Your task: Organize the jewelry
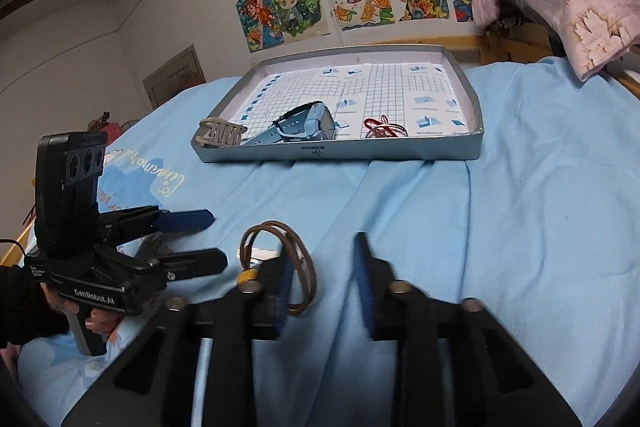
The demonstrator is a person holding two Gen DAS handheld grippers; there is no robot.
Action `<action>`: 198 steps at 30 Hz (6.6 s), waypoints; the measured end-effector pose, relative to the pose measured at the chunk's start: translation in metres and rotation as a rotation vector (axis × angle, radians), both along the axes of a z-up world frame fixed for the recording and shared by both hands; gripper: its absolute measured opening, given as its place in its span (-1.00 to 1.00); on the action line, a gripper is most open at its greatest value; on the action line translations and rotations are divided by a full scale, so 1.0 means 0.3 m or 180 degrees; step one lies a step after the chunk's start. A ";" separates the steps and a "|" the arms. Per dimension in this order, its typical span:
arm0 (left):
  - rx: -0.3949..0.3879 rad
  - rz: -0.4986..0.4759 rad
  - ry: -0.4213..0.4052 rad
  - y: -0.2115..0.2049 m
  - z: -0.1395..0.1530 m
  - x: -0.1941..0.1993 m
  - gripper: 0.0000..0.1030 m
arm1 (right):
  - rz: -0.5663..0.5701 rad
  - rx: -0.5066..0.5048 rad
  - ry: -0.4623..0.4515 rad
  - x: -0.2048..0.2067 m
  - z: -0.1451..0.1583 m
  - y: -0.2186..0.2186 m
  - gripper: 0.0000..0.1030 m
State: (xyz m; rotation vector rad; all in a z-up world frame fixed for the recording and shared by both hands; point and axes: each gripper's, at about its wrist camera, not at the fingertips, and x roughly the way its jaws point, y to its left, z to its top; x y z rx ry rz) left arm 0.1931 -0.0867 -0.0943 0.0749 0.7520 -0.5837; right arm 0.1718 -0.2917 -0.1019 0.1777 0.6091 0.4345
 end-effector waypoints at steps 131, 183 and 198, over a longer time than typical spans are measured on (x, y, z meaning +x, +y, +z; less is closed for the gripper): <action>-0.0219 0.1832 -0.1502 0.283 0.466 -0.418 1.00 | -0.0652 0.0116 -0.1295 -0.362 0.403 0.060 0.97; -0.0209 0.1854 -0.1501 0.281 0.456 -0.405 1.00 | -0.0642 0.0080 -0.1254 -0.353 0.377 0.069 0.97; -0.0165 0.1947 -0.1509 0.290 0.425 -0.403 1.00 | -0.0622 0.0065 -0.1177 -0.344 0.345 0.065 0.97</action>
